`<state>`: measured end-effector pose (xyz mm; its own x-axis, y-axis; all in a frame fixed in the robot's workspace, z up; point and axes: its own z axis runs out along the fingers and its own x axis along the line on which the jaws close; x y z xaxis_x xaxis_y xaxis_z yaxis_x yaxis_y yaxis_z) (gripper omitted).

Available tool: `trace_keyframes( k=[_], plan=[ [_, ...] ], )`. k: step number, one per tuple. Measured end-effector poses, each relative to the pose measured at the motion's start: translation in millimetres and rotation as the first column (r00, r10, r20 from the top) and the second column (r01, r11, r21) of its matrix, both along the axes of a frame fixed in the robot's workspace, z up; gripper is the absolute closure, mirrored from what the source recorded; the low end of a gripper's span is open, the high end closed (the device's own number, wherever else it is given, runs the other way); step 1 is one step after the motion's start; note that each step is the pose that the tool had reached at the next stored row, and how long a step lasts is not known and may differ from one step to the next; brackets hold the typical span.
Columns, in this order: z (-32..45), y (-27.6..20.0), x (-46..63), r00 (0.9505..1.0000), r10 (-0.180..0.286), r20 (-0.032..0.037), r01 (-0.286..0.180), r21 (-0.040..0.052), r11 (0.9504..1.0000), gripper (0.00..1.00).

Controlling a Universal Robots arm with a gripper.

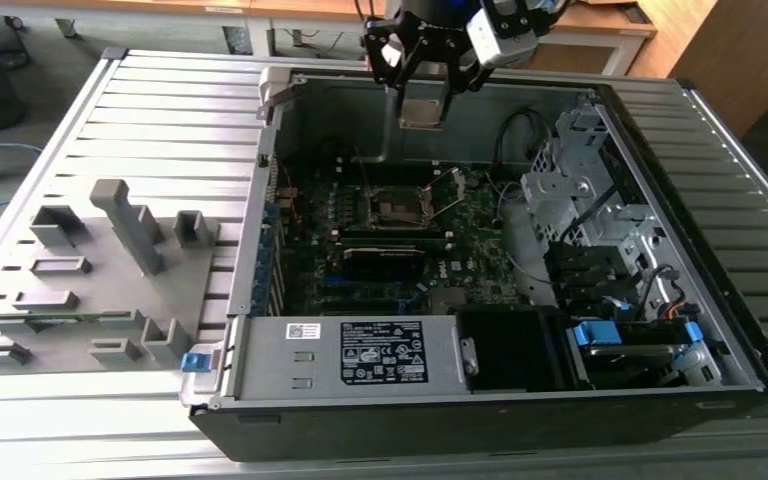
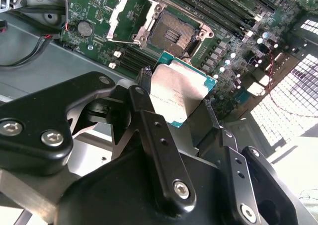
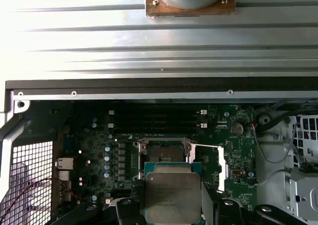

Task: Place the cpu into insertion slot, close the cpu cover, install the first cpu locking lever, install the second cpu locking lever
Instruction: 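Place the cpu into insertion slot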

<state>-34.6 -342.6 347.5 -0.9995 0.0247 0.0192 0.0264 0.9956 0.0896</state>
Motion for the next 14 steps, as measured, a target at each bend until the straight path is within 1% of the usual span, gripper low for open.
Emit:
trace_keyframes(
  k=[6,14],
  plan=[
    [-3.3,0.0,0.0,1.0,0.0,-0.0001,0.0,-0.0004,1.0,0.46],
    [-4.1,0.0,0.0,1.0,0.0,0.0001,0.0,0.0001,1.0,0.46]
  ],
)
